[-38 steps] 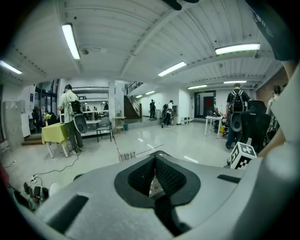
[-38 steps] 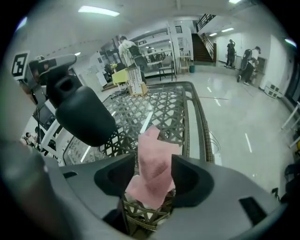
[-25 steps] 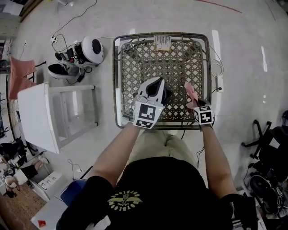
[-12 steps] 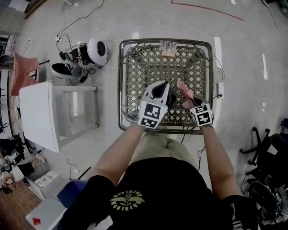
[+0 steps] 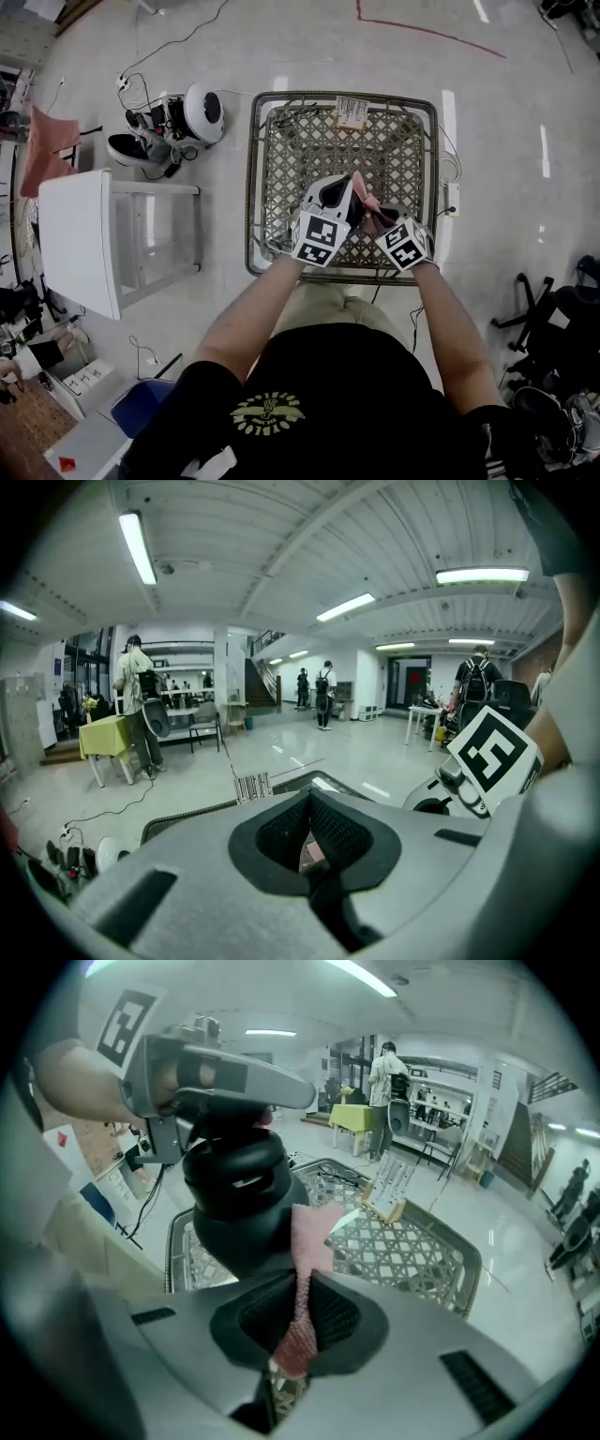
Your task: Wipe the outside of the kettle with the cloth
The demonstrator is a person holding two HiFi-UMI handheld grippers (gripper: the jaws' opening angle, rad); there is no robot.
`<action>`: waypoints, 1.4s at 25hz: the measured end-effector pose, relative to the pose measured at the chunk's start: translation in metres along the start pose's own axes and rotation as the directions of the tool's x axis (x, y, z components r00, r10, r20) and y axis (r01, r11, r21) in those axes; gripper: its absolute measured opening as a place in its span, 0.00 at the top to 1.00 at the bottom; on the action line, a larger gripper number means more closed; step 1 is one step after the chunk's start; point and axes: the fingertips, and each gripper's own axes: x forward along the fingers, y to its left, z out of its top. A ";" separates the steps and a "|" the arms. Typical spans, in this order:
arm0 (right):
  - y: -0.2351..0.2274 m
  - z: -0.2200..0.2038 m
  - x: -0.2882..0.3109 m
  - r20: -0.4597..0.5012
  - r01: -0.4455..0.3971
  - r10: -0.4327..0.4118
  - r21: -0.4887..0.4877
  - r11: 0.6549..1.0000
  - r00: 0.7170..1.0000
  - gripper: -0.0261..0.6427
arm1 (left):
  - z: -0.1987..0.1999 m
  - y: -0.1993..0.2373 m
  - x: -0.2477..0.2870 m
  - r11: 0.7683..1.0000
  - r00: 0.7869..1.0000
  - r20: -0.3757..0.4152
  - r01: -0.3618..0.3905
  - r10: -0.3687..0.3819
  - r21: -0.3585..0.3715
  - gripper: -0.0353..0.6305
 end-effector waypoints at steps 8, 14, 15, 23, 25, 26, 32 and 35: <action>0.051 -0.010 -0.012 -0.018 -0.108 0.109 0.023 0.994 0.994 0.92 | -0.001 -0.001 0.001 1.000 1.000 -0.008 0.017 -0.017 0.003 0.94; 0.105 0.009 -0.007 -0.005 -0.224 0.224 -0.025 0.974 0.975 0.92 | -0.003 -0.001 0.003 0.999 0.999 -0.031 0.032 -0.032 0.011 0.94; 0.112 0.015 -0.006 0.005 -0.236 0.236 -0.041 0.971 0.972 0.92 | -0.003 -0.001 0.004 0.999 0.999 -0.030 0.034 -0.034 0.013 0.94; 0.120 0.039 -0.005 0.024 -0.217 0.224 -0.167 0.962 0.974 0.92 | 0.000 -0.002 0.004 0.998 0.998 -0.012 0.063 -0.063 0.018 0.94; 0.111 0.035 -0.006 0.010 -0.205 0.209 -0.164 0.965 0.978 0.92 | -0.002 -0.003 0.004 0.998 0.997 -0.020 0.069 -0.069 0.012 0.94; 0.108 0.033 -0.007 0.004 -0.201 0.204 -0.162 0.966 0.979 0.92 | -0.001 -0.004 0.004 0.997 0.997 -0.022 0.072 -0.072 0.011 0.94; 0.090 0.017 -0.007 -0.042 -0.157 0.152 -0.149 0.976 0.987 0.92 | -0.003 -0.007 0.004 0.996 0.996 -0.024 0.088 -0.088 0.011 0.94; 0.072 0.009 -0.004 -0.048 -0.135 0.132 -0.084 0.987 0.990 0.92 | -0.002 -0.006 0.004 0.996 0.996 -0.017 0.090 -0.090 0.020 0.94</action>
